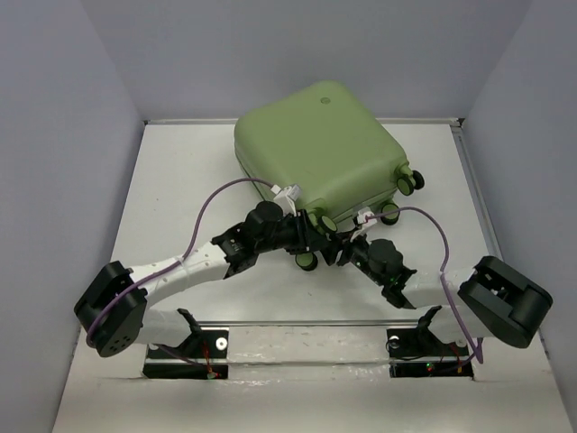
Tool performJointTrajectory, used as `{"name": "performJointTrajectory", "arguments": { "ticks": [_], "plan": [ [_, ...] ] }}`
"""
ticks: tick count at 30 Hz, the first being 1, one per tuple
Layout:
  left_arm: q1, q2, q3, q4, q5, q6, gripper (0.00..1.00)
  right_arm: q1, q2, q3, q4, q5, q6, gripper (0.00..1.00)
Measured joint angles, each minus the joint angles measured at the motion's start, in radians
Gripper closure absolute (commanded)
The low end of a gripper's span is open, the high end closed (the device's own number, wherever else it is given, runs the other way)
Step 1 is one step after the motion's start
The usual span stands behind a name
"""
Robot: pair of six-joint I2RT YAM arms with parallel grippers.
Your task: Pack the luggage
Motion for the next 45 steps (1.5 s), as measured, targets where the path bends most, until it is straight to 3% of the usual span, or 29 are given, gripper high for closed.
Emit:
{"name": "performJointTrajectory", "arguments": {
  "ticks": [5, 8, 10, 11, 18, 34, 45],
  "plan": [
    [-0.004, 0.0, 0.005, -0.008, -0.006, 0.003, 0.94, -0.017, 0.068, 0.006, 0.083, -0.037, -0.011, 0.42],
    [-0.004, 0.001, 0.008, -0.009, -0.01, 0.004, 0.94, -0.023, 0.109, 0.019, 0.138, -0.039, -0.017, 0.52],
    [-0.004, 0.004, 0.014, -0.014, -0.011, 0.008, 0.94, -0.024, 0.142, 0.021, 0.18, -0.03, -0.016, 0.62],
    [-0.003, 0.007, 0.018, -0.016, -0.014, 0.01, 0.94, -0.024, 0.159, 0.021, 0.196, -0.024, -0.016, 0.73],
    [-0.003, 0.024, 0.036, -0.021, -0.018, 0.025, 0.94, -0.021, 0.288, 0.038, 0.289, -0.012, 0.035, 0.93],
    [-0.003, 0.09, 0.14, -0.105, -0.012, 0.057, 0.94, 0.002, 0.299, 0.002, 0.37, -0.05, 0.186, 0.93],
    [0.032, 0.12, 0.285, -0.302, 0.031, 0.036, 0.94, 0.124, 0.333, 0.118, 0.332, 0.152, 0.3, 0.93]
  ]
}}
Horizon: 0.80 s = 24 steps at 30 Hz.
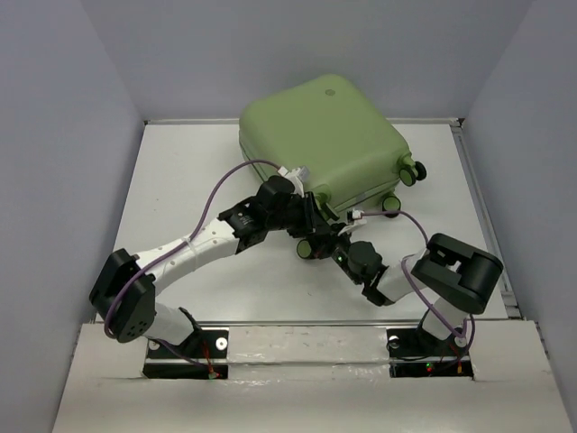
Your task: Pack the luggage
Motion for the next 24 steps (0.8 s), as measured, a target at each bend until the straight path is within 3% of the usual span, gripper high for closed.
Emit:
{"name": "performJointTrajectory", "arguments": {
  "ticks": [4, 7, 9, 11, 17, 24],
  "plan": [
    [0.0, -0.003, 0.0, -0.01, -0.002, -0.012, 0.94, 0.013, -0.01, -0.005, -0.019, 0.034, -0.004, 0.93],
    [-0.023, -0.008, 0.0, 0.011, -0.009, -0.018, 0.94, 0.042, -0.113, -0.092, -0.036, 0.075, -0.035, 0.92],
    [-0.042, -0.008, -0.002, 0.031, -0.018, -0.022, 0.94, 0.065, -0.228, -0.154, -0.033, 0.074, -0.057, 0.61],
    [-0.053, -0.008, -0.006, 0.05, -0.022, -0.027, 0.94, 0.058, -0.315, -0.175, -0.042, 0.068, -0.067, 0.38],
    [-0.055, -0.012, -0.039, 0.138, -0.024, -0.04, 0.94, 0.005, -0.484, -0.174, -0.188, 0.007, -0.134, 0.37],
    [-0.055, -0.014, -0.072, 0.173, -0.027, -0.045, 0.94, -0.063, -0.474, -0.174, -0.271, -0.032, -0.151, 0.42]
  ]
}}
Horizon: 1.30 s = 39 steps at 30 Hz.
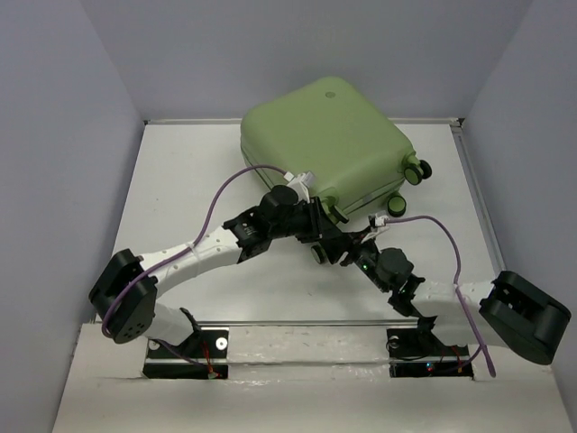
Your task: Pack the luggage
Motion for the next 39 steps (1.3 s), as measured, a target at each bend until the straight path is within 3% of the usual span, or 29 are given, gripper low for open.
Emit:
{"name": "performJointTrajectory", "arguments": {
  "ticks": [7, 11, 15, 19, 25, 28, 30, 34, 39],
  "plan": [
    [0.003, -0.005, -0.018, 0.019, -0.01, 0.0, 0.94, -0.048, 0.095, 0.029, -0.016, -0.035, -0.038, 0.43],
    [0.011, -0.011, -0.021, 0.023, -0.029, 0.001, 0.94, -0.057, 0.131, 0.063, -0.011, -0.054, -0.064, 0.51],
    [0.014, -0.013, -0.03, 0.038, -0.042, 0.001, 0.94, -0.06, 0.141, 0.077, -0.009, -0.058, -0.08, 0.53],
    [0.016, -0.017, -0.036, 0.047, -0.055, 0.001, 0.94, -0.066, 0.149, 0.085, -0.004, -0.065, -0.087, 0.64],
    [0.021, -0.034, -0.064, 0.068, -0.066, 0.001, 0.94, -0.081, 0.254, 0.115, 0.109, -0.01, -0.072, 0.74],
    [0.019, -0.045, -0.079, 0.086, -0.063, 0.001, 0.94, -0.081, 0.305, 0.116, 0.17, 0.026, -0.053, 0.73],
    [0.017, -0.064, -0.092, 0.106, -0.051, 0.001, 0.94, -0.082, 0.348, 0.119, 0.211, 0.061, -0.039, 0.6],
    [0.002, -0.108, -0.103, 0.238, -0.016, -0.015, 0.94, -0.084, 0.42, 0.152, 0.228, 0.104, -0.019, 0.55],
    [-0.007, -0.141, -0.091, 0.352, 0.005, -0.017, 0.94, -0.084, 0.494, 0.197, 0.237, 0.108, 0.006, 0.74]
  ]
}}
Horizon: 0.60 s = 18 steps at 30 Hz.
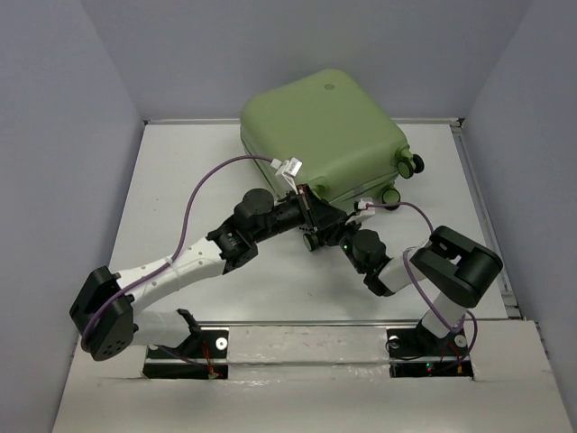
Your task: Pack the luggage
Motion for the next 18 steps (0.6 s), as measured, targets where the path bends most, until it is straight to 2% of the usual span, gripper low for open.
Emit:
{"name": "performJointTrajectory", "arguments": {
  "ticks": [2, 4, 6, 7, 8, 9, 11, 12, 14, 18],
  "plan": [
    [0.0, 0.0, 0.001, 0.012, 0.001, 0.001, 0.94, 0.0, 0.02, 0.006, 0.0, 0.0, 0.007, 0.78],
    [0.004, 0.0, 0.001, 0.01, 0.0, 0.004, 0.92, 0.0, 0.028, 0.01, 0.0, -0.002, 0.011, 0.93],
    [0.014, -0.002, 0.001, -0.007, 0.0, 0.017, 0.79, 0.0, 0.027, 0.013, -0.003, -0.01, 0.012, 0.93],
    [0.024, -0.007, 0.001, -0.034, -0.005, 0.03, 0.6, 0.0, 0.029, 0.013, -0.005, -0.015, 0.011, 0.91],
    [0.035, -0.015, 0.002, -0.07, -0.018, 0.043, 0.49, 0.002, 0.029, 0.013, -0.006, -0.027, 0.011, 0.87],
    [0.045, -0.025, 0.006, -0.125, -0.041, 0.067, 0.34, 0.002, 0.028, 0.013, -0.006, -0.034, 0.01, 0.73],
    [0.058, -0.039, 0.014, -0.185, -0.067, 0.099, 0.25, 0.001, 0.023, 0.013, -0.009, -0.039, 0.01, 0.56],
    [0.064, -0.047, 0.019, -0.23, -0.082, 0.118, 0.23, 0.0, 0.02, 0.012, -0.009, -0.046, 0.002, 0.53],
    [0.069, -0.054, 0.029, -0.293, -0.099, 0.151, 0.2, 0.0, 0.001, 0.012, -0.006, -0.058, -0.005, 0.51],
    [0.069, -0.048, 0.033, -0.369, -0.102, 0.192, 0.22, 0.0, -0.043, 0.005, -0.005, -0.08, -0.03, 0.51]
  ]
}}
